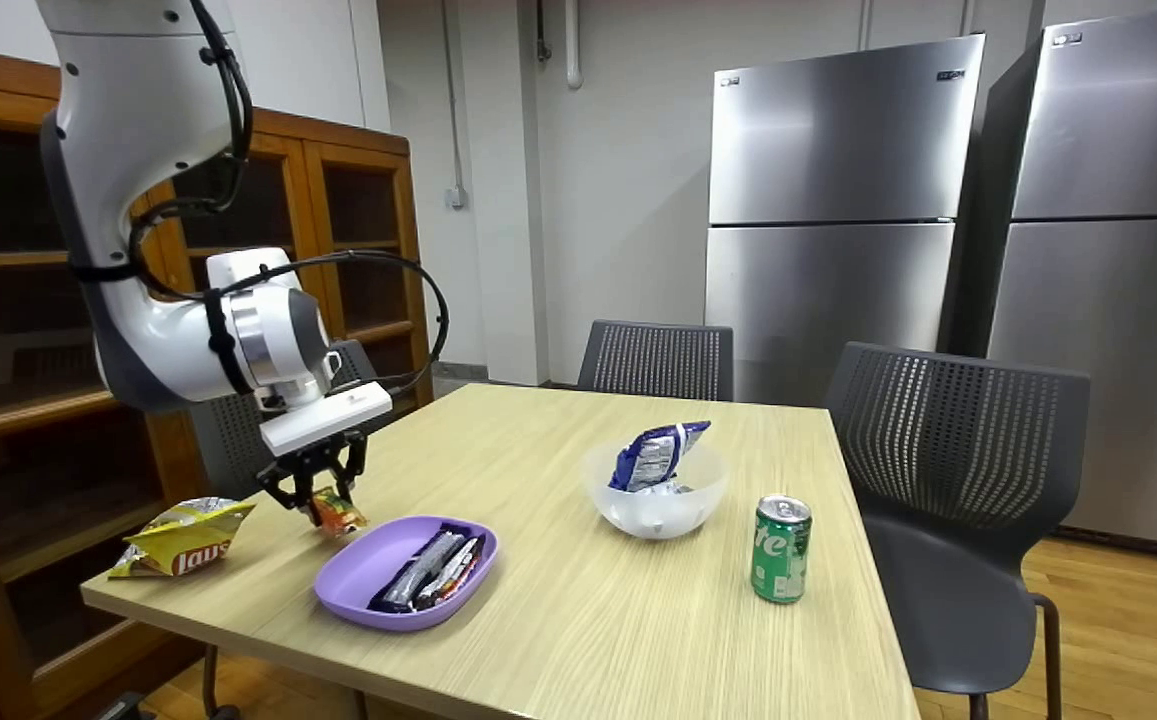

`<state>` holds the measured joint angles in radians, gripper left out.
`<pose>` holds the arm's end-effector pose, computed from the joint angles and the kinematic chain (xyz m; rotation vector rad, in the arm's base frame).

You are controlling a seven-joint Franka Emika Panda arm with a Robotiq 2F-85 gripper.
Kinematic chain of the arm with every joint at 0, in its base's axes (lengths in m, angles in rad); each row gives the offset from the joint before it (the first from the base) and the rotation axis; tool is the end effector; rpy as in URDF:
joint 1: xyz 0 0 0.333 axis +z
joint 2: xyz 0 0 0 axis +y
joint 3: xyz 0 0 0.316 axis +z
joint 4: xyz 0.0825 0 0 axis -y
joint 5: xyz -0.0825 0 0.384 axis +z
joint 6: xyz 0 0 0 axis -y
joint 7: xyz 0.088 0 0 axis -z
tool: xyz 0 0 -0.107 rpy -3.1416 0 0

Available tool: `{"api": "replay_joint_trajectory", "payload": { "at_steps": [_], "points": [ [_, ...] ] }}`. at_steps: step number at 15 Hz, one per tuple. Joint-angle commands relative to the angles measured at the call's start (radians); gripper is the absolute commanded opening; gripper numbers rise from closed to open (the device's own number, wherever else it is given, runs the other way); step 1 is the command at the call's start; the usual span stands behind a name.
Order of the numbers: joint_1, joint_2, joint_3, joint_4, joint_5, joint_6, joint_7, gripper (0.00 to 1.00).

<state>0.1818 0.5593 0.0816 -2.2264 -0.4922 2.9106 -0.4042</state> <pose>0.5165 0.1714 0.1304 2.5604 1.6136 0.1892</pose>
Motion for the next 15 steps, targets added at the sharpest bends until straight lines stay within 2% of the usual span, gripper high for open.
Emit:
{"api": "replay_joint_trajectory", "payload": {
  "at_steps": [1,6,15],
  "points": [
    [-0.034,-0.105,0.04,-0.069,0.017,-0.022,-0.038,0.17],
    [-0.067,-0.179,0.077,-0.135,0.071,-0.01,-0.018,0.17],
    [-0.078,-0.292,0.031,-0.326,0.175,0.043,0.112,0.17]
  ]
}}
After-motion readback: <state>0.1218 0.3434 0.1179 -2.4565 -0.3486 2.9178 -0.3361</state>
